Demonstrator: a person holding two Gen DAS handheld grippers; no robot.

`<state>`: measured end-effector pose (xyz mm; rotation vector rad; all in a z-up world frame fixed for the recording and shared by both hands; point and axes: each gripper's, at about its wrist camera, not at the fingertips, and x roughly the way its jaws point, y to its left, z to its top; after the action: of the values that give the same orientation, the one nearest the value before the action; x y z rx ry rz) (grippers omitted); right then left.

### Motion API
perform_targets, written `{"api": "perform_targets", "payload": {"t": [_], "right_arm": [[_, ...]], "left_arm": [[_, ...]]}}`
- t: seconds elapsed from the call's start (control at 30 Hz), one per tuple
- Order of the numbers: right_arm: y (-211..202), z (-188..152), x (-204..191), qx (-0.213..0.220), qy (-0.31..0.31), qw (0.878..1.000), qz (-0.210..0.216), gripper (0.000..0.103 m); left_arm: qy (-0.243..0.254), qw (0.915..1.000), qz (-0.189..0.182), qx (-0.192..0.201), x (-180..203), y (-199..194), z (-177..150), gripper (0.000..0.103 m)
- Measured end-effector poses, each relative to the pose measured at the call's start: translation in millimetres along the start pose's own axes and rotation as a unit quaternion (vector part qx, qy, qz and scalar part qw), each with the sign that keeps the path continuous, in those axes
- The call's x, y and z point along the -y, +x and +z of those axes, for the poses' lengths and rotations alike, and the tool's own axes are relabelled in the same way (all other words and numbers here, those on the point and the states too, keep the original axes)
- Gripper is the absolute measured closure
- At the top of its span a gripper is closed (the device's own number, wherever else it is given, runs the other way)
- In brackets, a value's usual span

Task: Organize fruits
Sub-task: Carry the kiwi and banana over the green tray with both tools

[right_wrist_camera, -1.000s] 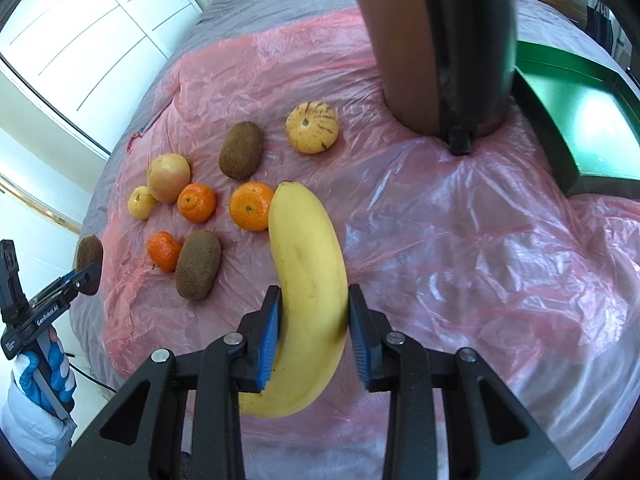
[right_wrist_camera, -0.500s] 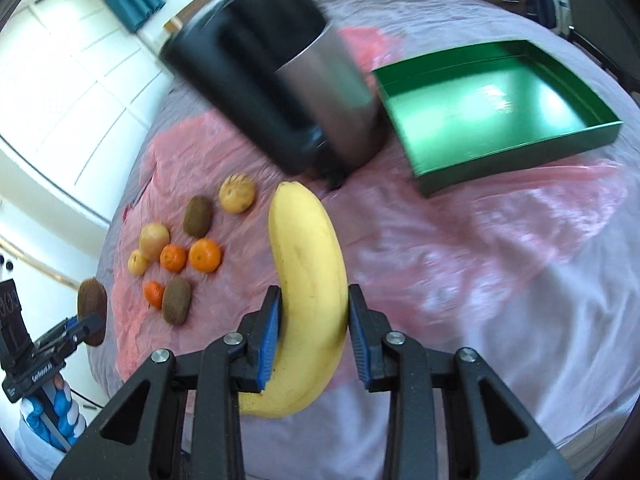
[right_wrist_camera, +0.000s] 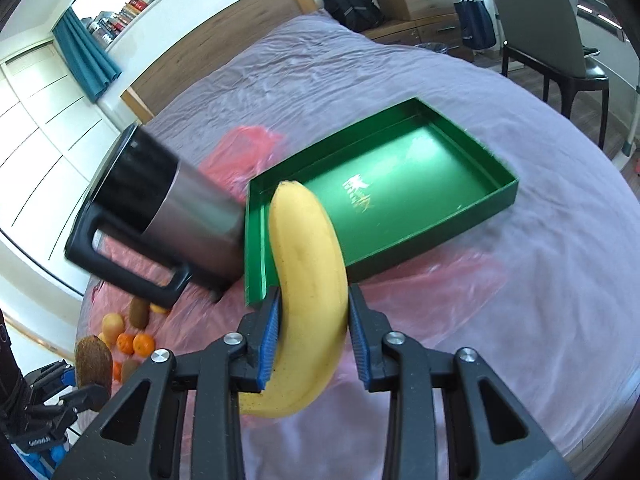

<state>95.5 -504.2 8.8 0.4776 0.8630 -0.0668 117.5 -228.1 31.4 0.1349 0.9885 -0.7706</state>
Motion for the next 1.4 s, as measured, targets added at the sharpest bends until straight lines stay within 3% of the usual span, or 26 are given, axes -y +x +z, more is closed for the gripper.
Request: {"api": "perform_targets", "payload": {"t": [0.3,0.6,0.73,1.1,1.4], "right_arm": [[31.1,50.1,45.3,0.016,-0.004,1.000,-0.019,0.083],[86.9,89.8,78.0,0.012,-0.019,0.998,-0.054,0.083],[109.4,95.6,89.0,-0.001,-0.030,0.997,-0.075,0.083],[130.4,106.0,104.2,-0.018,-0.079,0.987,-0.139,0.083],[136.1,109.1,110.8,-0.036,-0.072,0.987,-0.139,0.081]], "left_arm": [[0.026,0.9996,0.005,-0.009,42.1,76.3,73.2,0.067],[-0.008,0.9979,0.053,-0.036,27.3,164.1,116.2,0.068],[-0.016,0.9962,0.069,-0.051,18.4,192.9,118.0,0.067],[-0.028,0.9925,0.093,-0.074,5.0,221.2,106.9,0.067],[-0.029,0.9914,0.098,-0.082,4.4,227.0,104.6,0.067]]}}
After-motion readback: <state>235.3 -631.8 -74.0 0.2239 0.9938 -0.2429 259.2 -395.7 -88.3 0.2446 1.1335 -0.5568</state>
